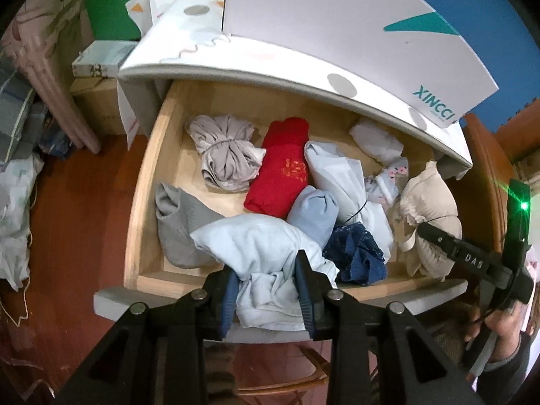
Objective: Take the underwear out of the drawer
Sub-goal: 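Lift the beige underwear with the right gripper while the left grasps light blue cloth, then carry the beige underwear into the white box and open the right gripper, then lift the light blue cloth with the left gripper while the right returns to the drawer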
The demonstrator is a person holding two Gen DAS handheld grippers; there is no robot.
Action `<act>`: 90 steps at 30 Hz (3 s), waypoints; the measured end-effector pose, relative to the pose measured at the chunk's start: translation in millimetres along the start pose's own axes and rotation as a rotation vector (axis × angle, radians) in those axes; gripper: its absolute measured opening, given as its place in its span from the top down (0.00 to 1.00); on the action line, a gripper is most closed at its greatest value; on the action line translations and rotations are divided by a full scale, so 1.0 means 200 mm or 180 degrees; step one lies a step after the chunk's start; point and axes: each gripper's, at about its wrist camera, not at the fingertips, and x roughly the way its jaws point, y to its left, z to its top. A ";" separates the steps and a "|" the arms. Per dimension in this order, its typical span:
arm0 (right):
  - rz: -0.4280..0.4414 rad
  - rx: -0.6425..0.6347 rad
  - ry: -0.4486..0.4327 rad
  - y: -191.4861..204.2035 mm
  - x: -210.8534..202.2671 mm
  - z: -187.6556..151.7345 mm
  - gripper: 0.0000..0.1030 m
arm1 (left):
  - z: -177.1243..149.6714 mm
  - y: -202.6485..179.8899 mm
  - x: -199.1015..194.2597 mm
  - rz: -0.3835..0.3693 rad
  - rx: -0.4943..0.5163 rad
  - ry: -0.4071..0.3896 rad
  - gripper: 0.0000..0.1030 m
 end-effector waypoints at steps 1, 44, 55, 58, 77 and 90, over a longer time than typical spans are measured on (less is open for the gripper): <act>0.0012 0.0022 -0.0019 -0.01 -0.01 0.00 0.51 | 0.00 0.00 -0.01 -0.0024 0.0021 -0.0029 0.69; -0.0095 -0.0654 -0.1188 0.48 -1.02 0.46 0.51 | -0.09 0.18 -0.09 0.0174 0.0169 -0.0987 0.69; -0.0694 -0.0733 -0.1106 0.60 -0.74 0.99 0.51 | -0.09 0.21 -0.08 0.0167 0.0098 -0.0968 0.69; -0.0773 -0.0746 -0.0939 0.58 -0.60 1.05 0.51 | -0.09 0.20 -0.08 0.0194 0.0128 -0.0959 0.69; -0.0840 -0.0831 -0.0564 0.55 -0.31 1.02 0.46 | -0.08 0.18 -0.05 0.0211 0.0134 -0.0888 0.69; -0.0692 -0.0760 -0.0826 0.57 -0.57 0.88 0.34 | -0.09 0.18 -0.05 0.0270 0.0155 -0.0906 0.69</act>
